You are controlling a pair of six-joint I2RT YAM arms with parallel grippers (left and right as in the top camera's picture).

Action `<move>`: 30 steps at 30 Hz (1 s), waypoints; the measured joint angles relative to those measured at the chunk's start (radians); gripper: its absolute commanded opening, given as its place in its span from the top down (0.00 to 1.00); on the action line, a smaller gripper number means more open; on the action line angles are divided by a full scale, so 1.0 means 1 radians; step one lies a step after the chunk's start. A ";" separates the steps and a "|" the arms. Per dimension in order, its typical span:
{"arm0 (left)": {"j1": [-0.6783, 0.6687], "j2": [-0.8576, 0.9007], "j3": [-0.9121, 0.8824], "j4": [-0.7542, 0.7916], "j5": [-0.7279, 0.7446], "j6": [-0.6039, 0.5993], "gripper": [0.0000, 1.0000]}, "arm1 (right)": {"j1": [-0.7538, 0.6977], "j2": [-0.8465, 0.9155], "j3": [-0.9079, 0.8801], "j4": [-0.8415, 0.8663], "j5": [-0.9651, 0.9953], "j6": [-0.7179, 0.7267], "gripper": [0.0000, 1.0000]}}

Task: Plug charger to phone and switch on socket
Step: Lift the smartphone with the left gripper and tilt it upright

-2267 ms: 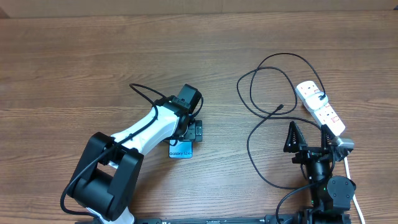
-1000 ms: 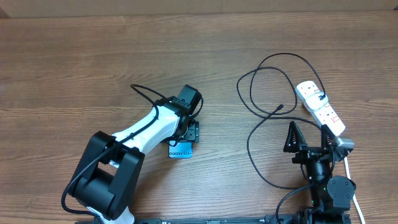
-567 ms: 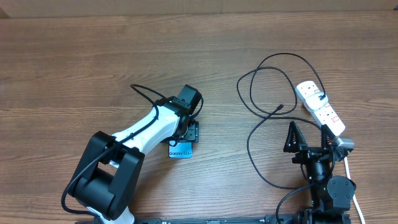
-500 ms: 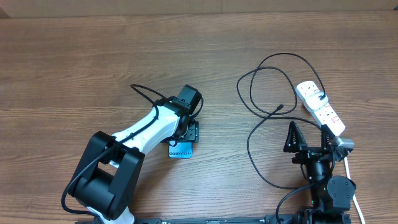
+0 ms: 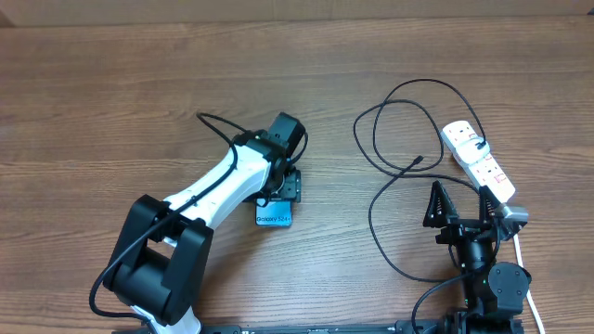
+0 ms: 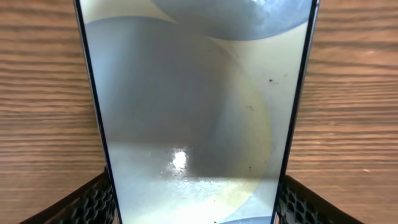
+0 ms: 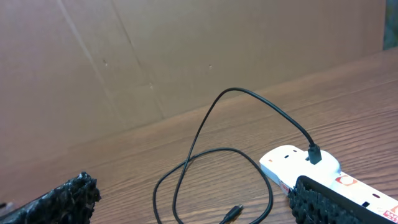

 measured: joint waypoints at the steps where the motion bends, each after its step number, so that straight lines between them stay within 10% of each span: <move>1: 0.000 0.000 0.016 -0.012 0.002 0.000 0.46 | 0.000 0.000 0.000 0.000 0.000 0.001 0.00; 30: 0.018 0.000 0.185 -0.214 0.340 -0.045 0.47 | 0.000 0.000 0.000 0.000 0.000 0.000 0.00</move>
